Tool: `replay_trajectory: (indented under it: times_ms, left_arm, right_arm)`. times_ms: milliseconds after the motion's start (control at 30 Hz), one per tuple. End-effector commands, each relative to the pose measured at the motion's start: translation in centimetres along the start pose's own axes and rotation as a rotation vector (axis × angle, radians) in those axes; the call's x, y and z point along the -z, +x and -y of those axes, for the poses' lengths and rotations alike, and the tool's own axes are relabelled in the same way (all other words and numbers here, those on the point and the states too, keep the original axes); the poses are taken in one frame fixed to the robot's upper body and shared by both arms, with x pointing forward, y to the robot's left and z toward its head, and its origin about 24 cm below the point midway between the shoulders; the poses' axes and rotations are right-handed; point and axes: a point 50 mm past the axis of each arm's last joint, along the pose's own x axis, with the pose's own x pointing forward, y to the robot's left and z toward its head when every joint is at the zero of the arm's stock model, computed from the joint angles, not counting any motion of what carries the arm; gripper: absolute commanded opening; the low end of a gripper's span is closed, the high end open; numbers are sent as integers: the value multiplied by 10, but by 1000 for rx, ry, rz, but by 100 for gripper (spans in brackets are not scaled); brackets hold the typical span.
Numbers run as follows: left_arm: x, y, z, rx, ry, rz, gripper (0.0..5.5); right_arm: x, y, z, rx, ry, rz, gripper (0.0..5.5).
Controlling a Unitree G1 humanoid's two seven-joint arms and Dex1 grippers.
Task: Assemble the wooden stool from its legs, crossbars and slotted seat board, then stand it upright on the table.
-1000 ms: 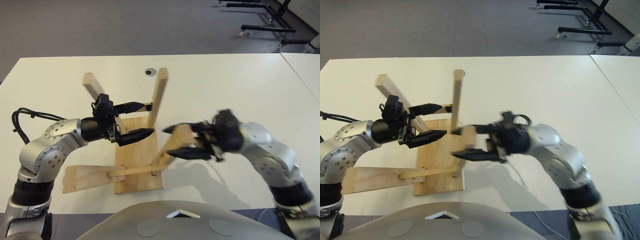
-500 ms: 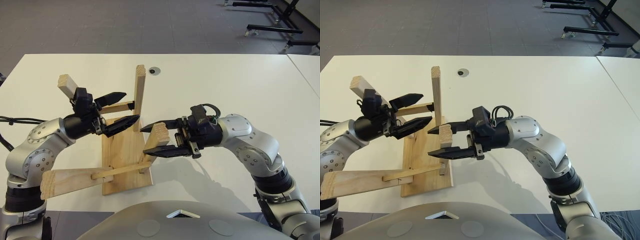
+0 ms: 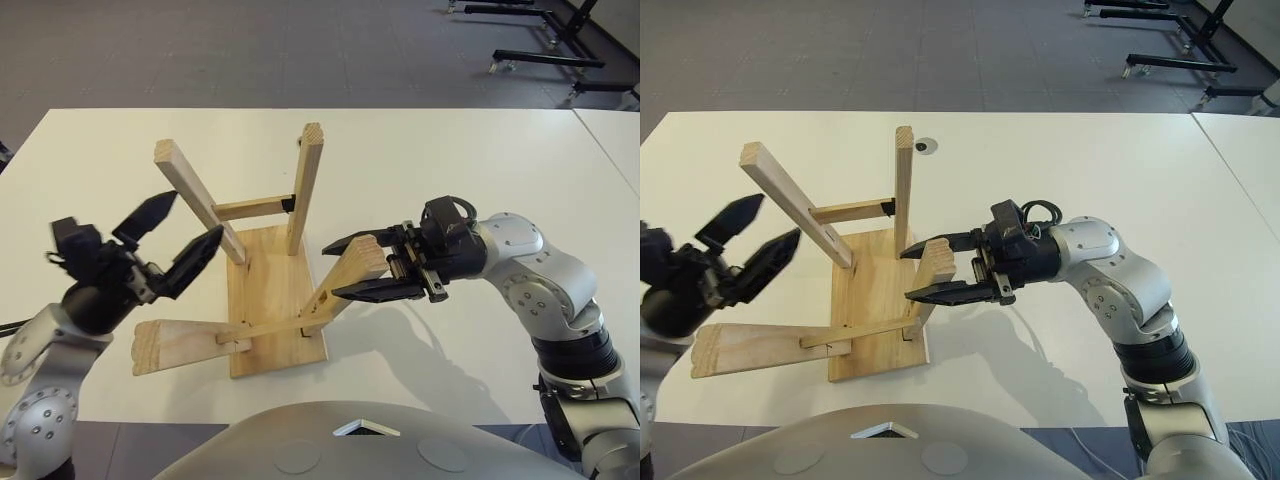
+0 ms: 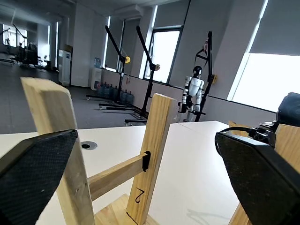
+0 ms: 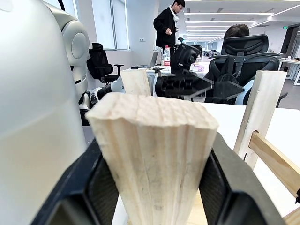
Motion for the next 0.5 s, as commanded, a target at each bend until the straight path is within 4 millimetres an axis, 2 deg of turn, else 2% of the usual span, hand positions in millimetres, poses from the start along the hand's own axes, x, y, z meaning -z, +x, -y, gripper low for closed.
replay_trajectory:
  times_ms: [33, 167, 267, 367, 500]
  left_arm:
    - [-25, -9, 11, 31, 44, 86, 540]
    - [-42, -17, 30, 127, 44, 101, 540]
    - [-46, -24, 34, 156, 32, 42, 540]
    - [-35, -25, 31, 167, 7, -75, 540]
    - [1, -25, 22, 120, -27, -245, 540]
  right_arm:
    - [-2, -4, -3, 19, -31, -15, 204]
    - [-1, -1, -6, 41, -35, -8, 204]
    - [0, 1, -8, 64, -41, 2, 204]
    - [0, 3, -9, 82, -46, 11, 204]
    - [0, 7, -7, 75, -49, 23, 204]
